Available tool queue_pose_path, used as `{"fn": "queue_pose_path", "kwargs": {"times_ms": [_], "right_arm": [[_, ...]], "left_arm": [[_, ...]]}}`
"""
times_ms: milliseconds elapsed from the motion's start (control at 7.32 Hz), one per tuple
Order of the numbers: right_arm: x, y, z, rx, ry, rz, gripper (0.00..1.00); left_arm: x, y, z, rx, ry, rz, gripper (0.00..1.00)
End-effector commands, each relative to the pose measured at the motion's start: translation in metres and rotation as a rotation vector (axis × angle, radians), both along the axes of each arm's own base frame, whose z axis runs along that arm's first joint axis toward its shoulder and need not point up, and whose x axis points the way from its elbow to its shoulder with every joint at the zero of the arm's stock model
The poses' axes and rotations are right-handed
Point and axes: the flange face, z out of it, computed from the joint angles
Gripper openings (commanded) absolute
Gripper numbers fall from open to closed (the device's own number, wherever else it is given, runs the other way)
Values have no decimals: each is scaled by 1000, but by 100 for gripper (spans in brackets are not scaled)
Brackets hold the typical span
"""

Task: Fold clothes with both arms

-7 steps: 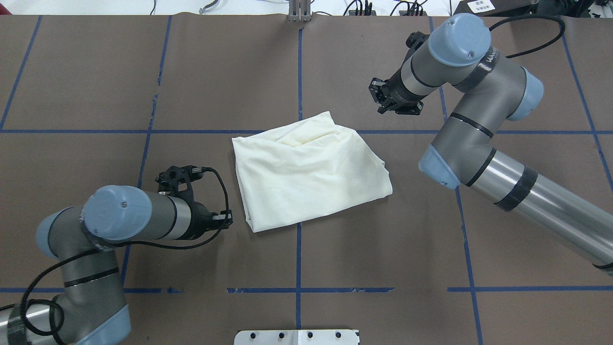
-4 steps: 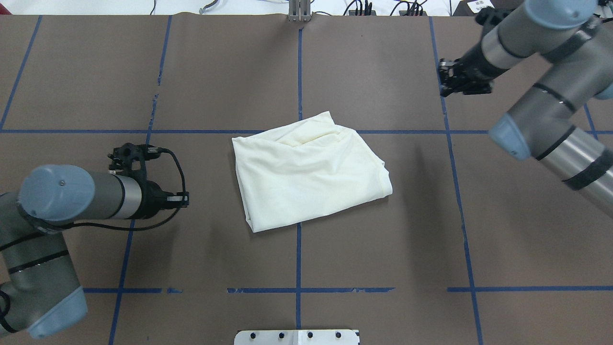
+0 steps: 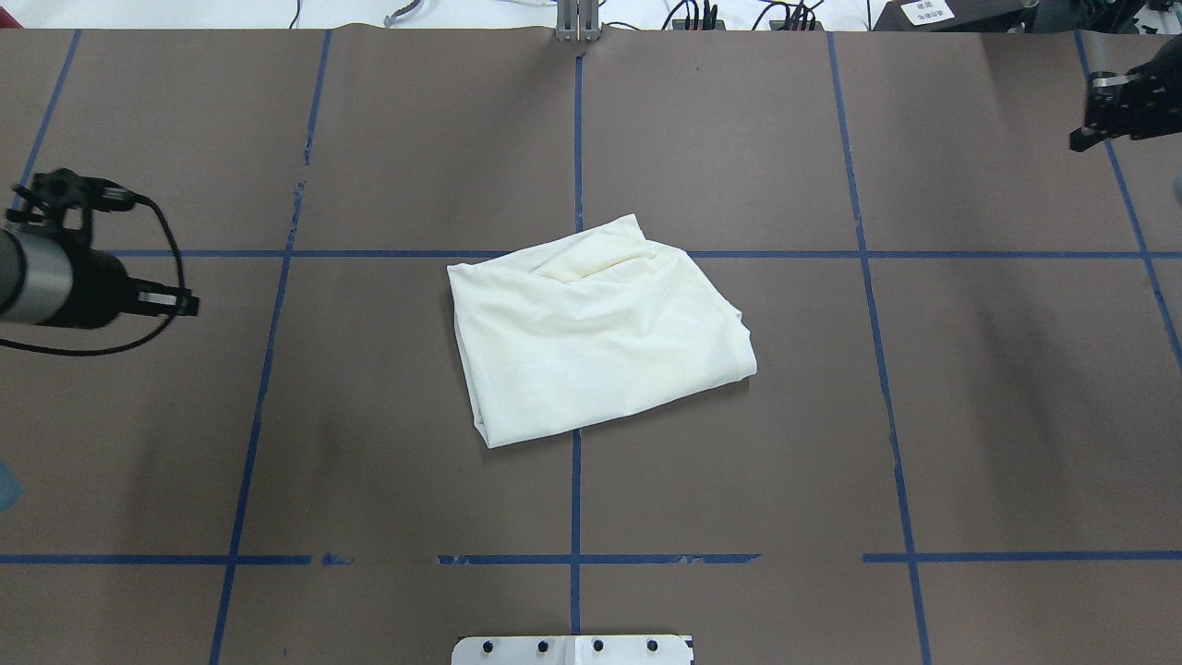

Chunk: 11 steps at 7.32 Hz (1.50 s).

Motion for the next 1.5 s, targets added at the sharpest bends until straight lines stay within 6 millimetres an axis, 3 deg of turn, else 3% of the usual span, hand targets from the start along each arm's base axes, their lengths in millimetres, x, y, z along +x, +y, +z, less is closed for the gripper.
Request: {"fn": "queue_pose_path", "kwargs": {"times_ms": [0, 137, 273, 410, 546, 683, 820, 956, 1229, 1366], "right_arm": [[74, 8, 32, 65, 109, -175, 8], [85, 13, 39, 78, 154, -227, 39], [86, 21, 43, 74, 168, -227, 99], [84, 25, 38, 79, 154, -225, 100], [82, 26, 34, 81, 144, -223, 100], [73, 32, 47, 66, 153, -239, 100], [71, 32, 49, 64, 152, -243, 100], [68, 35, 52, 62, 156, -251, 100], [60, 29, 46, 74, 157, -262, 100], [60, 30, 44, 74, 156, -258, 100]], "left_arm": [[-129, -23, 41, 141, -120, 37, 24], [-175, -35, 51, 135, -172, 50, 30], [-207, -42, 51, 132, -192, 68, 50], [-243, -39, 57, 42, -98, 66, 99], [-259, -38, 65, -121, 51, 94, 100], [-265, -6, 79, -178, 44, 81, 100], [-270, 7, 82, -166, -39, 51, 100], [-279, 7, 93, -92, -166, 35, 100], [-275, 9, 107, -100, -130, 67, 100], [-272, 5, 132, -159, -92, 79, 100]]}}
